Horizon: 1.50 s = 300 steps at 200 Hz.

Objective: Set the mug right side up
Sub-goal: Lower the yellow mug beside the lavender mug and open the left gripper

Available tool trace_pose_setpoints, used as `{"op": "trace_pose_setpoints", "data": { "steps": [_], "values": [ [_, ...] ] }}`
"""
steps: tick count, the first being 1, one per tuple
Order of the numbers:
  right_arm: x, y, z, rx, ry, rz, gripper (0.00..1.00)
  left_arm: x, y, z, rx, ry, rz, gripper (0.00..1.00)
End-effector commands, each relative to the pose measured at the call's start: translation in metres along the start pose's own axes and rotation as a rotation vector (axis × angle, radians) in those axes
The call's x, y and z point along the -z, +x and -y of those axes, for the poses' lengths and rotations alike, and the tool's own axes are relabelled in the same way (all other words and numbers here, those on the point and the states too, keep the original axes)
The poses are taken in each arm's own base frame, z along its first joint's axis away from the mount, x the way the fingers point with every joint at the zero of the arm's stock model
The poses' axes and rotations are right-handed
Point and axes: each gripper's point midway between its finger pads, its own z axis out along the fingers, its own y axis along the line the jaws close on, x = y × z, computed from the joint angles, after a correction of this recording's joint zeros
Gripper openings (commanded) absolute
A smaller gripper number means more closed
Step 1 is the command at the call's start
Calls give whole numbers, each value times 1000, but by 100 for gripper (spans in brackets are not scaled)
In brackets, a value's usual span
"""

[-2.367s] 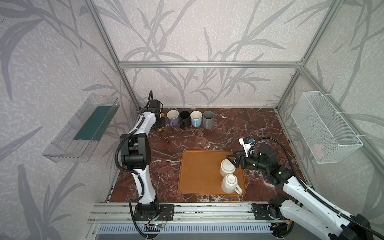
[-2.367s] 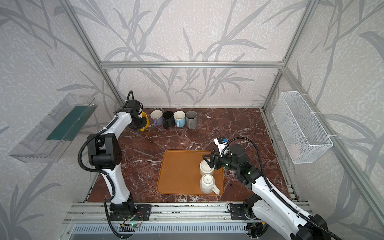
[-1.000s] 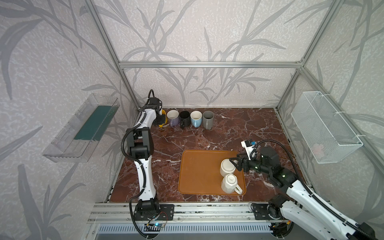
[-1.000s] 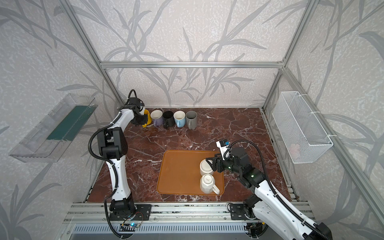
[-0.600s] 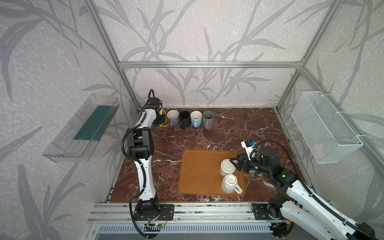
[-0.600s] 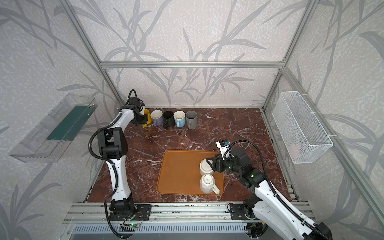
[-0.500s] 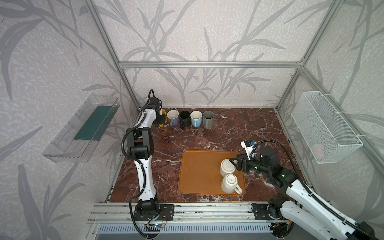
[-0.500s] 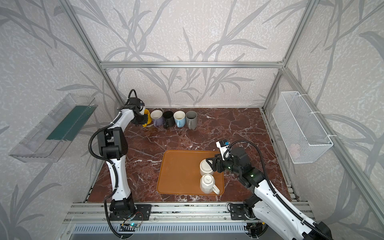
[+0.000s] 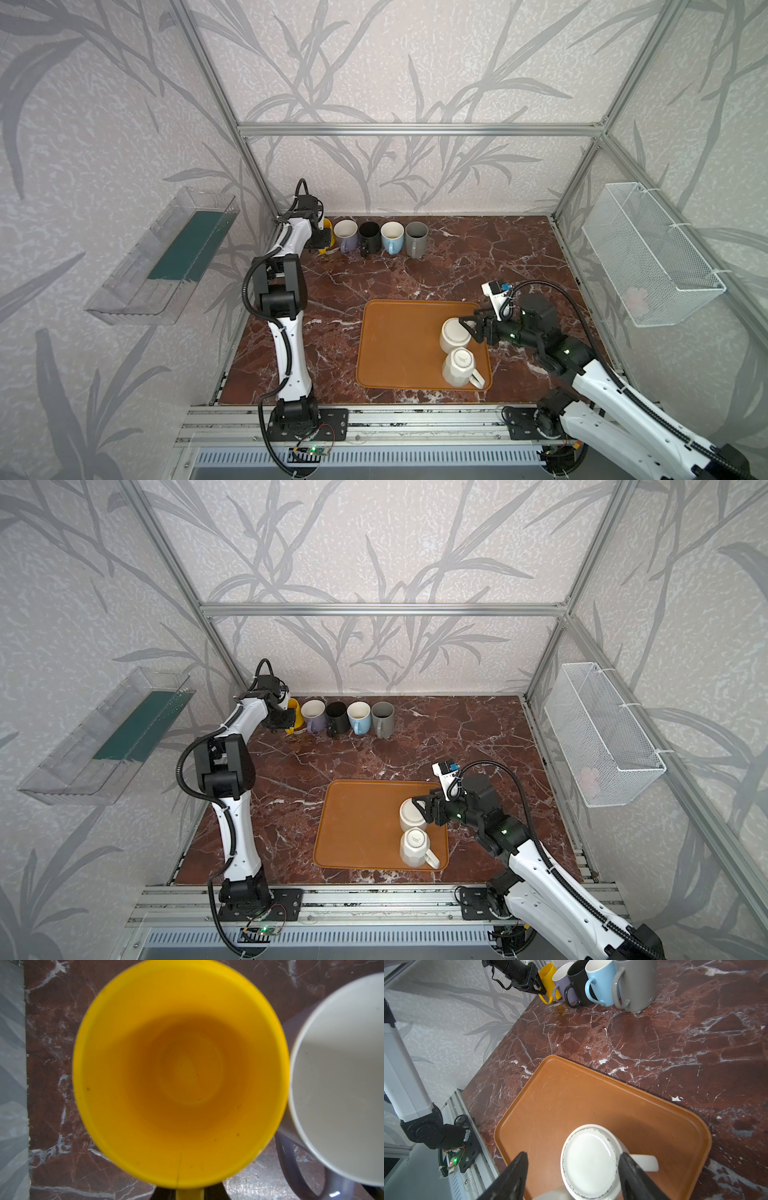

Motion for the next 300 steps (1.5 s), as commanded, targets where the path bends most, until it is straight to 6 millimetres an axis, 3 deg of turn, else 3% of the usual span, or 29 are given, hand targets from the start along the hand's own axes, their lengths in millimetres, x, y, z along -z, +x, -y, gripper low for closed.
{"op": "trace_pose_setpoints", "data": {
  "steps": [1, 62, 110, 172, 259, 300],
  "values": [
    [6, -12, -6, 21, -8, 28, 69, 2, 9, 9, -1, 32, -31, 0],
    [7, -15, -9, 20, -18, 35, 70, 7, 13, 10, -13, 7, -65, 0],
    [7, -14, -9, 20, -19, 32, 70, 7, 16, 8, -16, -10, -85, 13],
    [7, -14, -8, 19, -15, 32, 70, 9, 13, 6, -12, -20, -79, 16],
    [7, -14, -8, 20, -14, 33, 70, 8, 12, 6, -2, -19, -85, 30],
    [7, -13, -7, 19, -12, 28, 70, 14, 9, 5, 8, -23, -70, 47]
  ]
}}
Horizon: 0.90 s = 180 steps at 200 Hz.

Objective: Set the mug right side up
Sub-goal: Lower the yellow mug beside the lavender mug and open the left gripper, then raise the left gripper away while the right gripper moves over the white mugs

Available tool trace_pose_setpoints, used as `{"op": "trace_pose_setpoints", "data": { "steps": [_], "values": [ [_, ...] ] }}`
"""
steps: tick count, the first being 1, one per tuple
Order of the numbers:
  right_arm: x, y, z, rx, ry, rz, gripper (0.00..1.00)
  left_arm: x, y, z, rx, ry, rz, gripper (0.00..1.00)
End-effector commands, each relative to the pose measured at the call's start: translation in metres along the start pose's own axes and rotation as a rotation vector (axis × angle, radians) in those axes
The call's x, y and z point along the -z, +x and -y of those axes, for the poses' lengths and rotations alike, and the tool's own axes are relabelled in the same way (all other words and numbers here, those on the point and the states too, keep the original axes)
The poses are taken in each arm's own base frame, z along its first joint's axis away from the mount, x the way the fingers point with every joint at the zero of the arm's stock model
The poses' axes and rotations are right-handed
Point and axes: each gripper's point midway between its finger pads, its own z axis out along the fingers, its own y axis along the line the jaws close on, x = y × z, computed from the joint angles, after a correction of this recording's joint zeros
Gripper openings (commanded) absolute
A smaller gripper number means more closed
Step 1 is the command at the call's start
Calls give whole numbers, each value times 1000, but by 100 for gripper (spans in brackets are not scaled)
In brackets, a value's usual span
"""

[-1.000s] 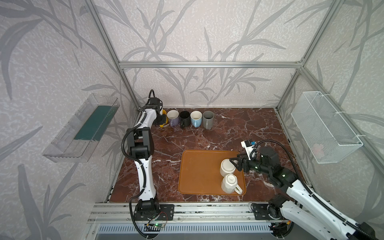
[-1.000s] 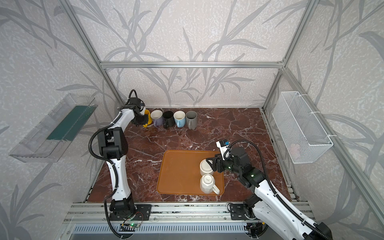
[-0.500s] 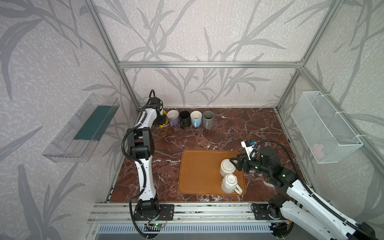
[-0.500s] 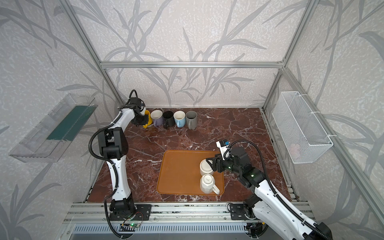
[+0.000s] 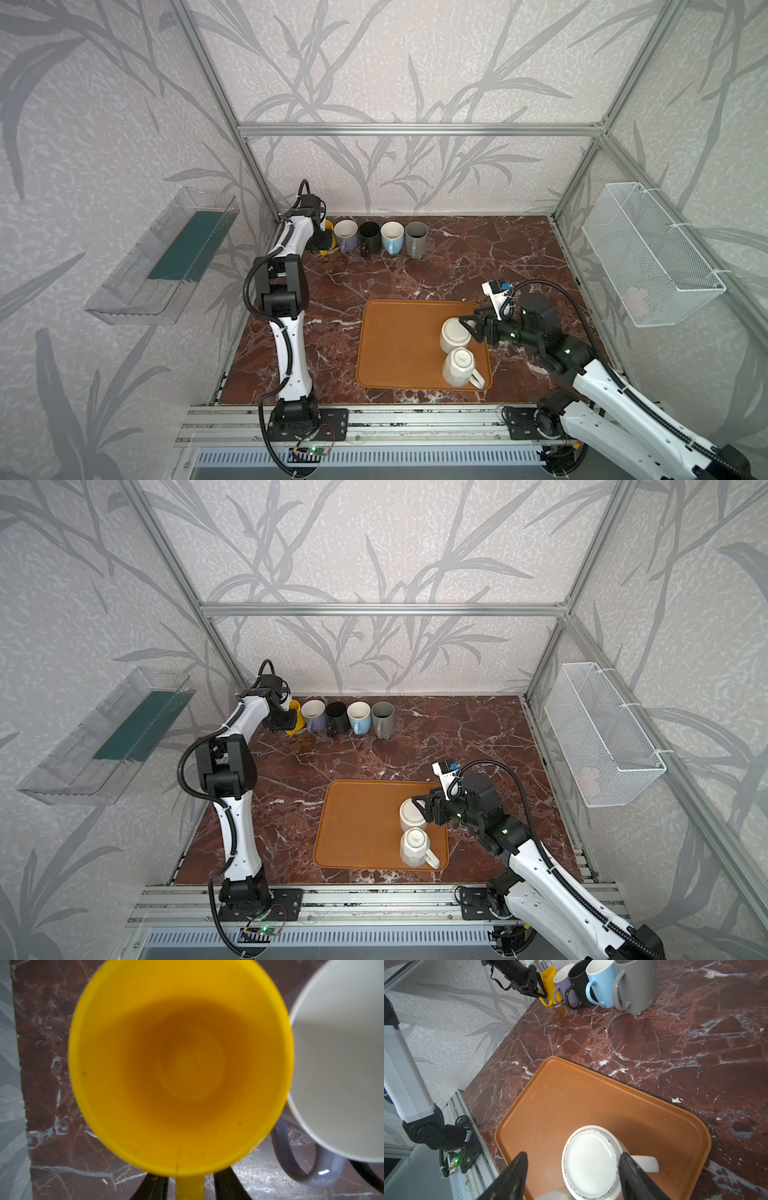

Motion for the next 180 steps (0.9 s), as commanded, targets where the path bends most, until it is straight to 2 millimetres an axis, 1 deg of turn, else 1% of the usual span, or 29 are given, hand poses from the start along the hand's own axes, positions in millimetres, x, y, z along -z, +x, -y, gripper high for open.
{"op": "trace_pose_setpoints", "data": {
  "steps": [1, 16, 28, 86, 126, 180],
  "values": [
    [5, -10, -6, 18, -12, 24, 70, 8, -3, 1, -7, -5, 1, 48],
    [5, -9, -6, 20, -13, 16, 70, 13, -7, -2, 2, -21, 28, 58],
    [4, -7, -6, 21, -15, 2, 70, 19, -11, -4, 9, -31, 52, 63],
    [3, -2, -4, 22, -8, -23, 72, 45, -21, -9, 26, -55, 103, 75],
    [6, -1, -4, 29, -1, -29, 73, 65, -24, -10, 49, -53, 138, 81],
    [12, 5, -1, 37, 28, -66, 77, 93, -22, -4, 113, -13, 191, 83]
  ]
}}
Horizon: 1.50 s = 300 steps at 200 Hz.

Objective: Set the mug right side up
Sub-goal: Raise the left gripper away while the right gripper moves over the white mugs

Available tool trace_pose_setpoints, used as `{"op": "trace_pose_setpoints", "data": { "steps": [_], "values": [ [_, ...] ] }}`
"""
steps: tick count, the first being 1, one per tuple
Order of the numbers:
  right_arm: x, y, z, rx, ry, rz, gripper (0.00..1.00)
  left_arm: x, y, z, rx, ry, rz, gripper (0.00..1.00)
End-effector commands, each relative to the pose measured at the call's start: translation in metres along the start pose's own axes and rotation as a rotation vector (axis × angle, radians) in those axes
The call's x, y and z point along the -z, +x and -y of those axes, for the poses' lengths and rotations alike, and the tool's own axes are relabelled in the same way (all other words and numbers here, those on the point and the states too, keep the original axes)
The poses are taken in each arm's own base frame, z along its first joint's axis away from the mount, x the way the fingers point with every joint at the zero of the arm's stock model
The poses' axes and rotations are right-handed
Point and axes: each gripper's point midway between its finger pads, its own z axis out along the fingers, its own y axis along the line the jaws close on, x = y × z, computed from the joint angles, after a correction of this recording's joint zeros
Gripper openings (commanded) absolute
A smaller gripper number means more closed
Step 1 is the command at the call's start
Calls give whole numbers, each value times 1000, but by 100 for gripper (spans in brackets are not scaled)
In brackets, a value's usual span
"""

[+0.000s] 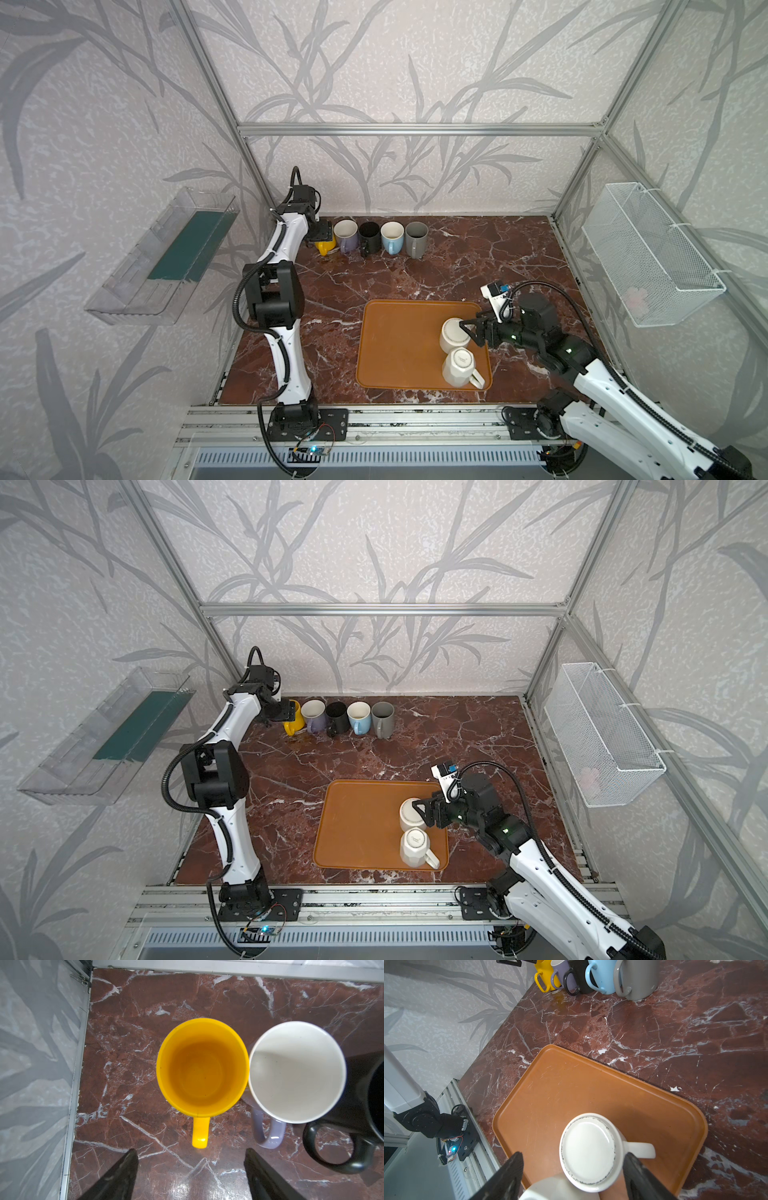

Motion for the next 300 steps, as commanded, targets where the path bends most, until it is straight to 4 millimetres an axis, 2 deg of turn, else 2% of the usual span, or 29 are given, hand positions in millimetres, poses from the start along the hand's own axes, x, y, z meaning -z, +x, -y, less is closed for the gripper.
{"op": "trace_pose_setpoints", "data": {
  "steps": [1, 35, 66, 118, 151, 183, 227, 243, 272, 300],
  "values": [
    [8, -5, -2, 20, 14, -3, 77, 29, -6, 5, 40, 23, 52, 83],
    [13, 8, 2, -15, 40, -43, 79, 56, -1, 9, 86, 32, 112, 84],
    [20, 27, 3, -70, 47, -102, 80, 84, 11, 29, 96, 77, 176, 84],
    [30, 62, -13, -130, 0, -202, 82, 113, 51, 89, 19, 174, 249, 84],
    [28, 84, -30, -55, -20, -289, 83, 125, 74, 126, 11, 294, 266, 84],
    [22, 108, -28, 39, 68, -382, 84, 137, 96, 149, -9, 359, 267, 84],
    [17, 122, -19, 109, 175, -450, 84, 140, 119, 156, 34, 387, 256, 84],
    [15, 122, -15, 115, 202, -465, 80, 142, 125, 157, 40, 394, 256, 84],
    [8, 124, -30, 147, 152, -483, 71, 135, 134, 150, 30, 349, 230, 84],
    [-1, 121, -45, 147, 107, -473, 63, 138, 137, 150, 27, 358, 222, 84]
  ]
}}
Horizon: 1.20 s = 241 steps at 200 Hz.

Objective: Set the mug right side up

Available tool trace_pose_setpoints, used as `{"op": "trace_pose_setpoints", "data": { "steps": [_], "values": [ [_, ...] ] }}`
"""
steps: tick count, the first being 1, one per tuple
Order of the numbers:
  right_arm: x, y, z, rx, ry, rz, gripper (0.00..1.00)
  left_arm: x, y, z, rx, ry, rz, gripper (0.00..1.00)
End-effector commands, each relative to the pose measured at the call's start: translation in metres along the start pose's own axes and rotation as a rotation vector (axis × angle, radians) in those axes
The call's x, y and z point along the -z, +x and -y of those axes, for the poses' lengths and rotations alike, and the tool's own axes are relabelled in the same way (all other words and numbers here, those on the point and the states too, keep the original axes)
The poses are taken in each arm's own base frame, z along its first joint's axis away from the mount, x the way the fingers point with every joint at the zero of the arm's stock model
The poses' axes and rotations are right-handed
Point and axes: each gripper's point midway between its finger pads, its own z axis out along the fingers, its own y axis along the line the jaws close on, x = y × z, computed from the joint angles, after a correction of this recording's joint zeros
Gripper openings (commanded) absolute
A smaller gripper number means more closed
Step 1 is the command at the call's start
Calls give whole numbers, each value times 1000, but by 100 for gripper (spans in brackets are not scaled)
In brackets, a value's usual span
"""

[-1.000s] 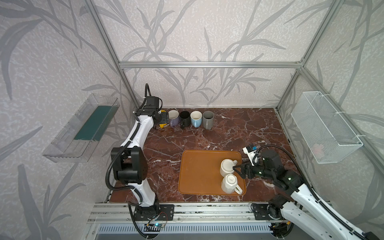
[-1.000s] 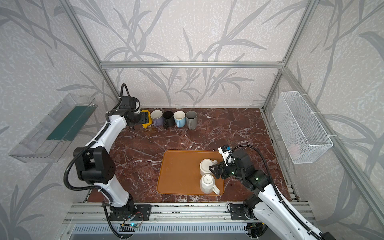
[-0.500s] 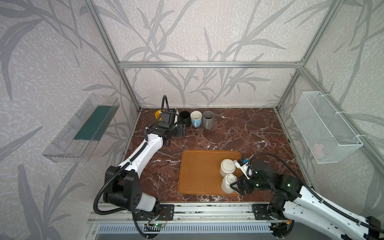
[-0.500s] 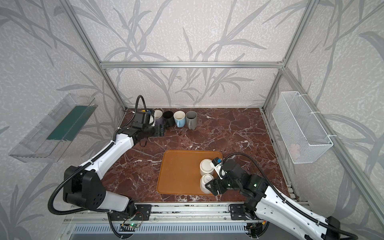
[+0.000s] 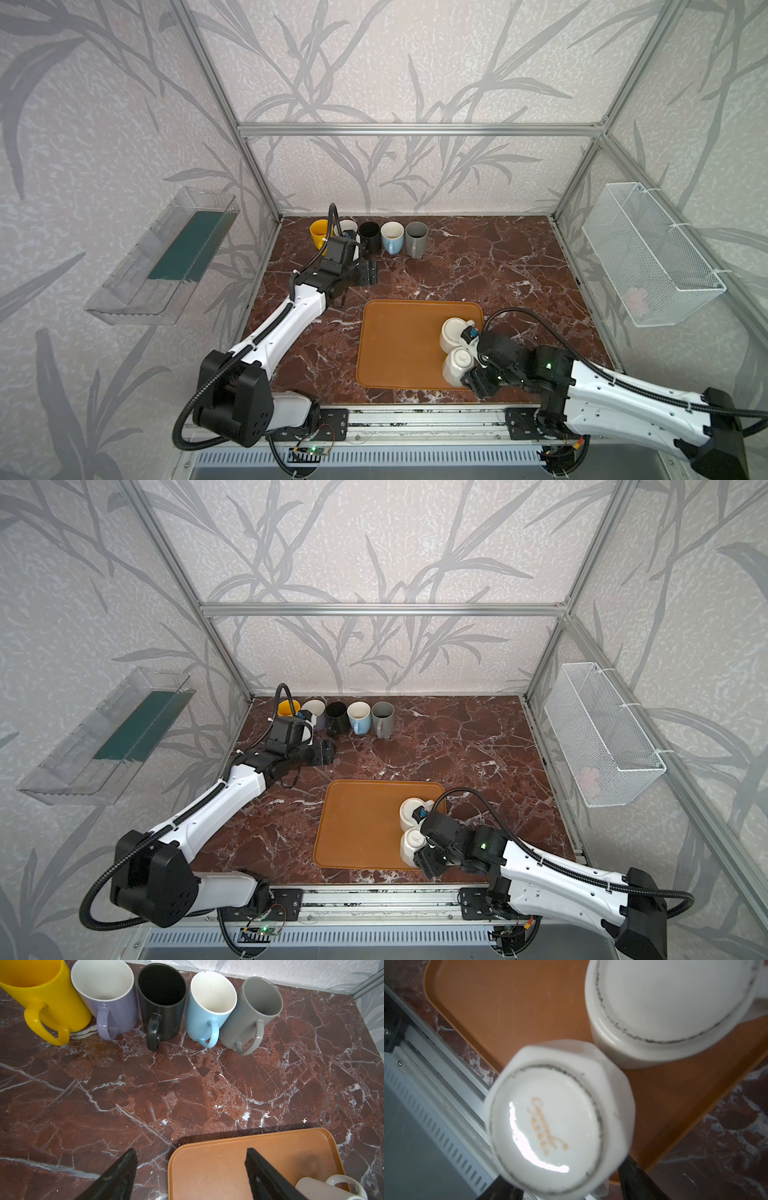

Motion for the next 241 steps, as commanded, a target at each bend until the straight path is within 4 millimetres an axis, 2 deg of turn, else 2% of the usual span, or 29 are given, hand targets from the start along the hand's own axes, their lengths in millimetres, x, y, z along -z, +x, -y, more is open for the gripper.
{"op": "trace_pose_setpoints", "data": {
  "steps": [1, 54, 110, 216, 241],
  "values": [
    [5, -19, -16, 8, -40, 53, 62, 7, 0, 0, 17, -6, 11, 84],
    [-6, -35, -36, 14, -69, 68, 51, 16, -2, -2, 14, -15, 28, 84],
    [-18, -62, -52, -20, -46, 120, 43, 22, 1, -3, 8, -26, 22, 84],
    [-45, -133, -49, -286, 142, 317, 41, 35, 18, 1, -12, -38, -3, 83],
    [-52, -154, -67, -286, 88, 345, 43, 38, 23, 0, -13, -47, -11, 83]
  ]
}}
